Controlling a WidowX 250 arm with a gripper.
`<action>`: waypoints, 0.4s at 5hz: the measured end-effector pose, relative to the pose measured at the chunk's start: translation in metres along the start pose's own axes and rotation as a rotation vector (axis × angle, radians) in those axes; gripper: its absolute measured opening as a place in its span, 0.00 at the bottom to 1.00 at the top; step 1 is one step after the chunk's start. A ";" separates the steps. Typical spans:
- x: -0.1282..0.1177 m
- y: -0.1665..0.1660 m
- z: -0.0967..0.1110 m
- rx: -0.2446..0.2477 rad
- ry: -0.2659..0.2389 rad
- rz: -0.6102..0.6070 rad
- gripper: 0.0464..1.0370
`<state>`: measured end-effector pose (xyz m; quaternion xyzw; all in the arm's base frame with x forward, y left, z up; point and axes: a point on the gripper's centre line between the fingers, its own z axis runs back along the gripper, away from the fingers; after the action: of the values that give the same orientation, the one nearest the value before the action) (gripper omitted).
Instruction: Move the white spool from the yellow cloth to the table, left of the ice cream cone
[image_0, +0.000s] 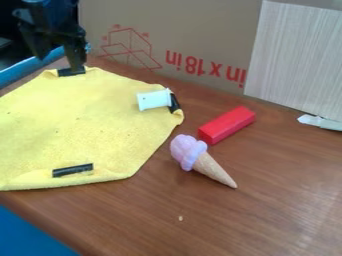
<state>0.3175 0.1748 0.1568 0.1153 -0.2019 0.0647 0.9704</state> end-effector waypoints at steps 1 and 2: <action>0.013 -0.015 -0.006 -0.043 -0.035 -0.210 0.96; 0.020 -0.028 -0.015 -0.051 -0.035 -0.306 0.96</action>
<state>0.3460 0.1533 0.1460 0.1210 -0.2006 -0.0910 0.9679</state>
